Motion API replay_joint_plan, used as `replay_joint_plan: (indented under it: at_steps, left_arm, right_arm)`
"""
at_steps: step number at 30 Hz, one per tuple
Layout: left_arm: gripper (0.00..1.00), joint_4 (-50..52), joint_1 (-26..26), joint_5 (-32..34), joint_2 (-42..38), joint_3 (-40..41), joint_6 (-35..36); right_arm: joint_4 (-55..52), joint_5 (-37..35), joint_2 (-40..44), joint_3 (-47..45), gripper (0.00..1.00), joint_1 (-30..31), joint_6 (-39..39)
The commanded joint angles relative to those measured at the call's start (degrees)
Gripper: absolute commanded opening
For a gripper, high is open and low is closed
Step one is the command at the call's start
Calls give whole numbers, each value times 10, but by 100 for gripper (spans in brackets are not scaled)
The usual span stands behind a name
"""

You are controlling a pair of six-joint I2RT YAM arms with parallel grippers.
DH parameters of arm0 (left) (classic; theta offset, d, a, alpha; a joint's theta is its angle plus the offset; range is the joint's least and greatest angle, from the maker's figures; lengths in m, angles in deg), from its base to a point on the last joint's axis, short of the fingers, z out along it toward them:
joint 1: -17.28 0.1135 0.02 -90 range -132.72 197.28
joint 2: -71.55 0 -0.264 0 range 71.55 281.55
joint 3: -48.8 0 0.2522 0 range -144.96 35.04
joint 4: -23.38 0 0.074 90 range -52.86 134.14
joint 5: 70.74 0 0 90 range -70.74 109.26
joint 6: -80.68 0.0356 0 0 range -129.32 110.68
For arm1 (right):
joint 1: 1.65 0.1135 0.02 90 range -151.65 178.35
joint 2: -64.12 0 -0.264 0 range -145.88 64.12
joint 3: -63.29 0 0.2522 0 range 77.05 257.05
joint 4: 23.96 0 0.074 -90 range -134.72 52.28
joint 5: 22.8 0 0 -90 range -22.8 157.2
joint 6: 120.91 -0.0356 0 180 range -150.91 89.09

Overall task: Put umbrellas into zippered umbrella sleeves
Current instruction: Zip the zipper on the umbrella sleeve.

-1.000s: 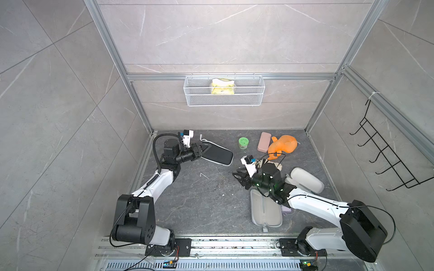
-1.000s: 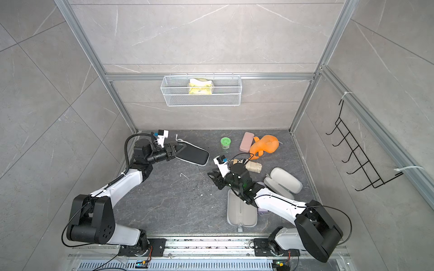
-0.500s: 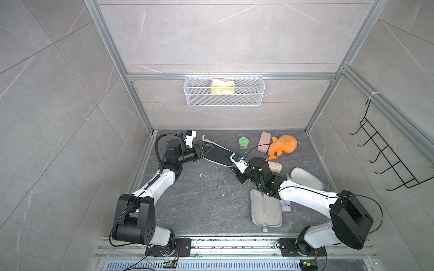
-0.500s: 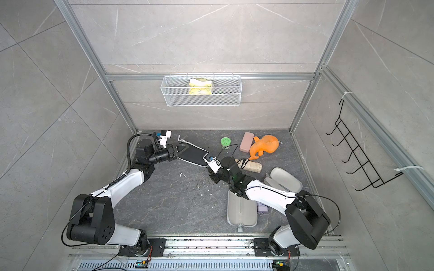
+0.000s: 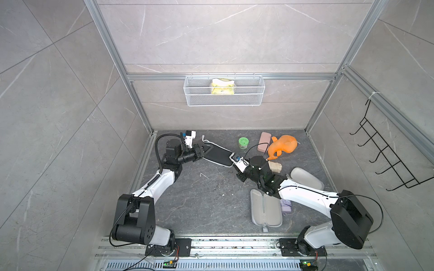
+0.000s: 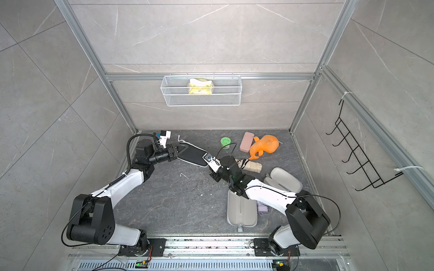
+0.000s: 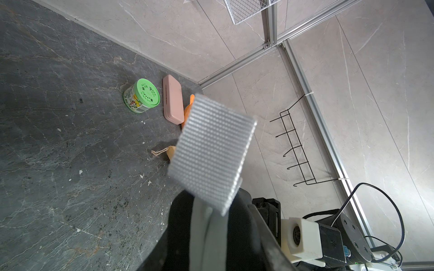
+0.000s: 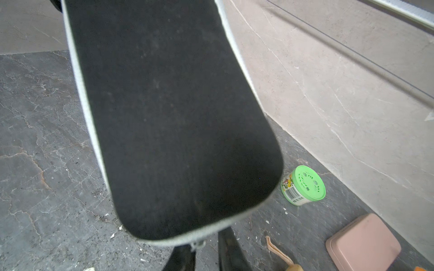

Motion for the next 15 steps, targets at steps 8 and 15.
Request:
replay_joint_plan:
  at_steps: [8, 15]
  left_arm:
    - [4, -27, -3, -1, -12, -6, -6]
    - [0, -61, -1, 71, -20, 16, -15]
  right_arm:
    - [17, -27, 6, 7, 0, 27, 59]
    - [-41, -44, 21, -1, 0, 69, 78]
